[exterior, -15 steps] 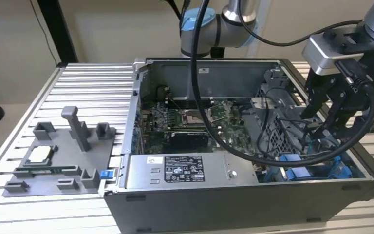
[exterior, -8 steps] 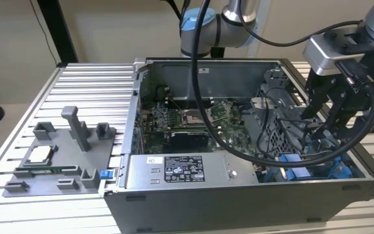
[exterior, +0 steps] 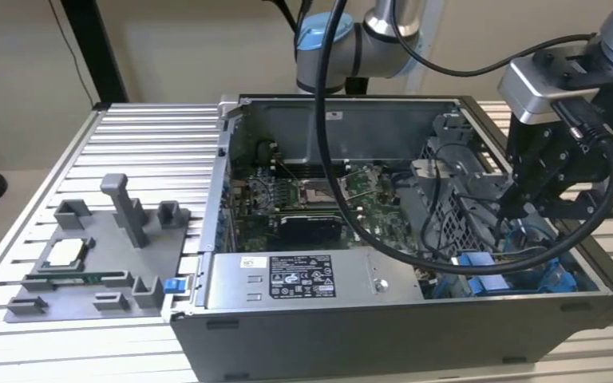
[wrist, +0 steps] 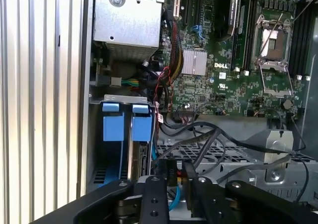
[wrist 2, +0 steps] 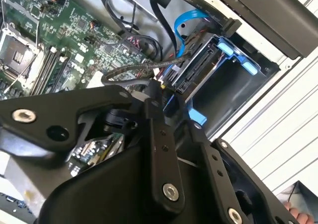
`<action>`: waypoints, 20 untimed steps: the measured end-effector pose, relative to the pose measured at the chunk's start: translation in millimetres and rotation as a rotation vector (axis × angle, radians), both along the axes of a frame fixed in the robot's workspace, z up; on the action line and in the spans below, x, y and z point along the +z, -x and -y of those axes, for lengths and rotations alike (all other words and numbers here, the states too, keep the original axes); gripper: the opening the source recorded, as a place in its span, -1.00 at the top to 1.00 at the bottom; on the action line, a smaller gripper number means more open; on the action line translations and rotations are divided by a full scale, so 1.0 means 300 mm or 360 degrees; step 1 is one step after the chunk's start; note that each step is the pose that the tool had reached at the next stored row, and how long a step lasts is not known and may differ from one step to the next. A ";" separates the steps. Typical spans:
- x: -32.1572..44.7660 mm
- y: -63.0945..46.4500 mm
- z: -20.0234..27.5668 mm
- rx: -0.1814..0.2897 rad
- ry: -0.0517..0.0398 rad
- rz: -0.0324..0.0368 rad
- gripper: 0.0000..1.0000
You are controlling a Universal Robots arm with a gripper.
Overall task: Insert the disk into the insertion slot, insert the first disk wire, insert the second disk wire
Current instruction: 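Insert the first disk wire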
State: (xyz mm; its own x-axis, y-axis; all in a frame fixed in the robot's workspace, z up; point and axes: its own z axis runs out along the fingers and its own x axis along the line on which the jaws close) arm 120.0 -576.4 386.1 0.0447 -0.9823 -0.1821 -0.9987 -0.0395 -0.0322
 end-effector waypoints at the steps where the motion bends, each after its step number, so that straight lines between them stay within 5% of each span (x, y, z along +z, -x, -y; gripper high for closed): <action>1: 0.000 0.000 0.000 0.0000 0.0000 0.0000 -1.00; 8: 0.000 0.000 0.000 0.0000 0.0000 0.0000 -1.00; 9: 0.000 0.000 0.000 0.0000 0.0000 0.0000 1.00; 20: -0.001 -0.008 0.002 0.0000 0.0000 0.0000 1.00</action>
State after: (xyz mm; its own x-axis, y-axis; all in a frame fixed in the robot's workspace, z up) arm 122.5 -577.1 385.8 0.0449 -0.9822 -0.1822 -0.9987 -0.0396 -0.0322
